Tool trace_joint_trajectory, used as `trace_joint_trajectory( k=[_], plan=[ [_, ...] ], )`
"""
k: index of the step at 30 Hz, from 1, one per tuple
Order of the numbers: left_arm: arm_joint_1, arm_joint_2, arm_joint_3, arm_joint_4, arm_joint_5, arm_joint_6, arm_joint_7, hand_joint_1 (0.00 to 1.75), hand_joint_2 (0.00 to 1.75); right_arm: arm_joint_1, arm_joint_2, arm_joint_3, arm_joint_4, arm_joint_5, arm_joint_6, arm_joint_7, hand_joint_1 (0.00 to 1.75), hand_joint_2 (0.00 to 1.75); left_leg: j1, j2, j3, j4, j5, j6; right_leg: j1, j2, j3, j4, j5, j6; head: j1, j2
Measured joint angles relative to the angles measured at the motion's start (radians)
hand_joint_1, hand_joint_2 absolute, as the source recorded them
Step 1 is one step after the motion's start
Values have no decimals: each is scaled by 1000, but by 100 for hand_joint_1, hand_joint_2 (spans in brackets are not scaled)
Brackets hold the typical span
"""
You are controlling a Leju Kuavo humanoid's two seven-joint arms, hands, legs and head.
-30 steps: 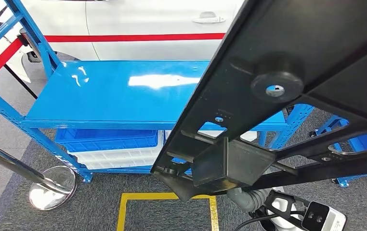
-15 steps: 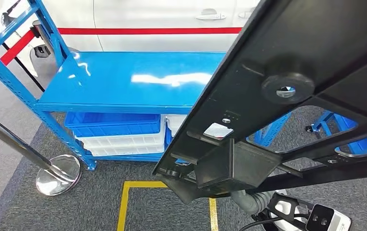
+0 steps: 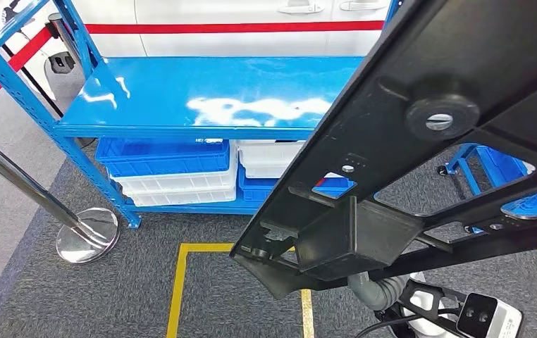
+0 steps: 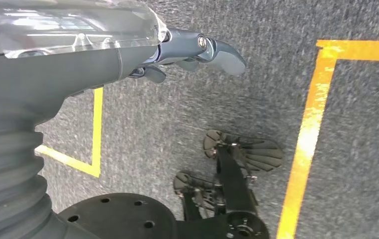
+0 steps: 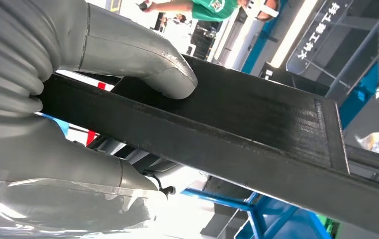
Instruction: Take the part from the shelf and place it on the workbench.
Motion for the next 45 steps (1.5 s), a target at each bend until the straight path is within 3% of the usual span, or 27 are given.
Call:
trace_joint_trajectory(
  k=[2,4,5,6,7,10,12,14,16,19,20,21,22,23,25,27,28,29,31,34,36,37,38,39,41,42,45],
  plan=[
    [3,1,2,0,2,3,0,0,175,1,-2,-2,1,-2,8,0,168,175,4,-1,-28,73,-70,-11,-2,-2,-16,-2,18,-12,0,0],
    [4,1,4,0,3,4,0,0,175,5,-2,-4,2,-1,19,0,168,175,5,-1,-68,202,-153,-18,0,-2,-34,-1,33,-15,0,0],
    [4,1,5,0,3,4,0,0,175,7,-2,-6,3,1,25,0,168,175,5,-1,-78,251,-171,-20,1,-2,-42,-1,39,-14,0,0],
    [4,1,5,0,2,3,0,0,175,9,-2,-8,4,4,31,0,168,175,5,-1,-71,265,-170,-19,2,-2,-48,0,44,-14,0,0],
    [5,1,5,0,0,2,0,0,175,10,-2,-10,4,6,36,0,168,175,5,-2,-43,238,-152,-15,4,-2,-52,0,48,-13,0,0],
    [3,4,6,0,-7,-2,1,0,175,10,0,-20,2,11,43,0,168,175,-2,-3,95,30,-92,7,7,-3,-55,-1,55,-6,0,0],
    [2,6,6,0,-10,-3,1,0,175,10,2,-27,1,20,41,0,168,175,-11,-3,128,-29,-86,17,5,-4,-56,-4,61,4,0,0],
    [3,9,6,0,-15,-3,2,0,175,10,3,-32,-1,44,37,0,168,175,-10,-3,128,-42,-75,27,4,-4,-56,-9,66,15,0,0],
    [2,10,7,0,-19,-4,3,0,175,10,3,-36,-4,76,34,0,168,175,-4,-4,132,-65,-60,39,7,-3,-69,16,43,24,0,0],
    [1,10,13,0,-23,-6,3,0,175,10,2,-37,-7,105,30,0,168,175,-4,-12,125,-73,-48,48,6,1,-149,187,-52,31,0,0],
    [2,10,15,0,-24,-6,3,0,175,11,1,-37,-7,110,28,0,168,175,-4,-17,121,-70,-48,48,6,1,-173,240,-69,33,0,0],
    [3,11,18,0,-26,-6,4,0,175,10,-1,-37,-7,114,23,0,168,175,-5,-24,117,-65,-48,48,5,1,-183,263,-67,34,0,0],
    [3,11,20,0,-27,-6,4,0,175,8,-6,-37,-7,116,17,0,168,175,-5,-33,114,-60,-48,47,5,2,-172,245,-45,34,0,0],
    [3,12,21,0,-29,-5,4,0,175,5,-12,-36,-7,118,9,0,168,175,-5,-42,113,-54,-50,45,5,7,-145,193,-10,33,0,0],
    [0,15,22,0,-33,0,4,0,175,-3,-27,-35,-8,121,-3,0,168,175,-6,-61,104,-38,-55,38,2,40,-82,63,45,28,0,0],
    [-3,21,24,0,-34,9,5,0,175,-7,-39,-34,-12,123,-8,0,168,175,-6,-79,88,-24,-56,28,1,65,-60,7,56,21,0,0],
    [-2,25,26,0,-33,15,6,0,175,-7,-43,-33,-14,124,-10,0,168,175,-5,-88,81,-21,-54,22,2,64,-61,4,55,17,0,0],
    [-1,31,29,0,-31,21,8,0,175,-6,-45,-32,-17,127,-12,0,168,175,-3,-97,77,-21,-51,17,2,55,-62,3,58,12,0,0],
    [4,38,38,0,-25,37,15,0,175,-5,-47,-26,-22,139,-15,0,168,175,-3,-82,65,1,-67,6,-1,34,-59,-5,63,0,0,0],
    [5,47,55,0,-13,65,24,0,175,4,-42,-2,-31,170,-27,0,168,175,1,-30,-11,166,-154,-11,-2,-2,-58,-9,65,-8,0,0],
    [8,50,67,0,-8,71,27,0,175,6,-36,22,-33,190,-40,0,168,175,5,-21,-54,258,-182,-18,-1,-26,-58,-8,63,-9,0,0],
    [11,53,72,0,-7,69,26,0,175,5,-32,34,-33,197,-46,0,168,175,7,-18,-49,251,-168,-19,-1,-37,-58,-8,63,-9,0,0],
    [13,56,76,0,-7,66,25,0,175,4,-28,43,-33,203,-52,0,168,175,7,-13,-23,202,-137,-18,-1,-48,-56,-8,61,-8,0,0],
    [14,60,78,0,-8,63,22,0,175,2,-24,49,-33,210,-56,0,168,175,6,2,18,126,-102,-15,-1,-58,-54,-8,60,-6,0,0],
    [12,69,83,-2,-9,56,12,0,175,0,-18,58,-35,221,-62,0,168,175,-3,32,81,1,-62,-2,3,-77,-51,-8,57,1,0,0],
    [10,71,86,-3,-10,55,7,0,175,-1,-16,62,-37,224,-63,0,168,175,-8,40,93,-26,-57,5,5,-86,-50,-8,56,6,0,0],
    [15,73,97,-4,-9,59,-8,0,175,-3,-10,71,-39,224,-56,0,168,175,-10,16,91,-39,-52,24,5,-100,-44,-9,53,24,0,0]
  ],
)
